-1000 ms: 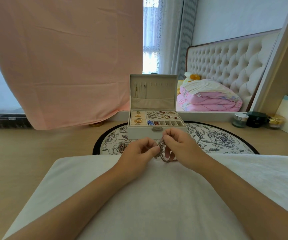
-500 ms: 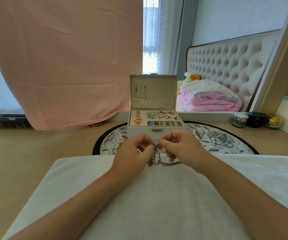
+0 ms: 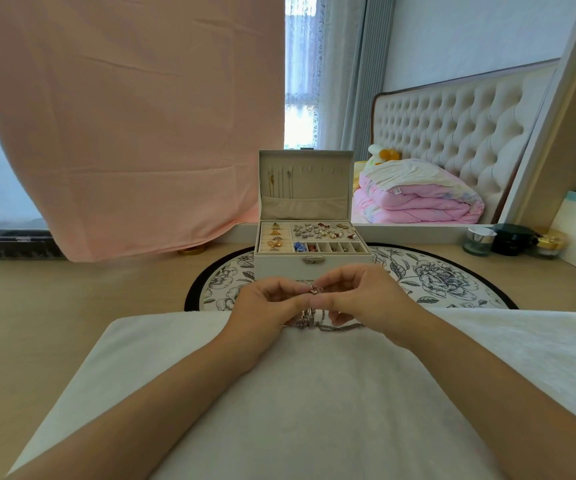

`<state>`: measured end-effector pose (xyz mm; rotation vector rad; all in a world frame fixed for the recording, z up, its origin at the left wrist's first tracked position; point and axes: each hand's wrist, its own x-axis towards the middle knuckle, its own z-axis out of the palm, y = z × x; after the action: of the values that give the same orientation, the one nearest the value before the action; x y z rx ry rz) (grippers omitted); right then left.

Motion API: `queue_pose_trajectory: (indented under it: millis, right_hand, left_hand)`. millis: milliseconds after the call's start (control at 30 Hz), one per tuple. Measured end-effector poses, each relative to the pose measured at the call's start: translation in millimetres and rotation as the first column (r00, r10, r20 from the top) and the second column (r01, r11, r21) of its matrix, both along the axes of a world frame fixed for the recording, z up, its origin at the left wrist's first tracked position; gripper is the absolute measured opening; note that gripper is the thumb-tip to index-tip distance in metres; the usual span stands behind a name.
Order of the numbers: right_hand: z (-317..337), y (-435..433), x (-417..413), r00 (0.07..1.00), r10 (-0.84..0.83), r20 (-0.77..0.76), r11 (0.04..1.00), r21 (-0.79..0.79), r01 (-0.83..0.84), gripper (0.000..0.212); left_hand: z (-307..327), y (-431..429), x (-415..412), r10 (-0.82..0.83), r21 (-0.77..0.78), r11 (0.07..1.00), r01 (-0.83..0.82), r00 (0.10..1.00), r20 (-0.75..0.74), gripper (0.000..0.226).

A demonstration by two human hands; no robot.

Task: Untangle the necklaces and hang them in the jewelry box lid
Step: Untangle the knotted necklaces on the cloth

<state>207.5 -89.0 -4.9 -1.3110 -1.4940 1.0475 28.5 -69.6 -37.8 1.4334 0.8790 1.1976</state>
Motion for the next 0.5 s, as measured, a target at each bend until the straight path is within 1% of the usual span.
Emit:
queue_pose_trajectory:
  millis: [33,100,200,267,333,367,467,500]
  right_hand:
    - [-0.2,0.1,0.2,1.000,0.000,0.002,1.000,-0.004,0.000,0.023]
    - [-1.1,0.9,2.3,1.000,0.012,-0.027,1.000,0.005,-0.012,0.017]
    - [-2.7,3.4,7.1,0.999,0.002,-0.045,1.000,0.021,-0.001,0.011]
    - [-3.9,4.8,8.5,1.000,-0.002,0.015,0.999,0.040,0.002,0.008]
    - [-5.8,5.9,8.0,0.992,-0.001,0.125,0.997,0.071,-0.008,0.007]
    - [-6.4,6.0,7.6,0.988,0.005,0.157,0.996,0.084,-0.018,0.008]
    - [-6.5,5.5,6.1,0.989,0.028,0.148,0.989,0.137,-0.048,0.022]
    - [-6.0,4.5,5.9,0.987,0.025,0.161,0.986,0.161,-0.051,0.022]
  left_hand:
    - [0.3,0.0,-0.4,-0.007,-0.007,1.000,0.007,1.000,0.004,0.012]
    - [0.7,0.8,-1.4,-0.025,-0.013,1.000,0.025,1.000,-0.010,0.005]
    - [0.9,3.6,-2.1,-0.030,-0.009,1.000,0.030,0.998,-0.047,0.007]
    - [0.3,4.0,-1.5,-0.036,-0.005,0.999,0.036,0.997,-0.068,0.009]
    - [-0.7,3.0,-0.8,-0.044,0.006,0.999,0.044,0.995,-0.095,0.009]
    - [-1.0,2.8,-0.6,-0.045,0.012,0.999,0.047,0.993,-0.105,0.010]
    - [-0.4,2.9,-0.7,-0.049,0.016,0.999,0.051,0.992,-0.115,0.012]
    - [0.2,2.7,-0.5,-0.051,0.014,0.998,0.053,0.992,-0.116,0.012]
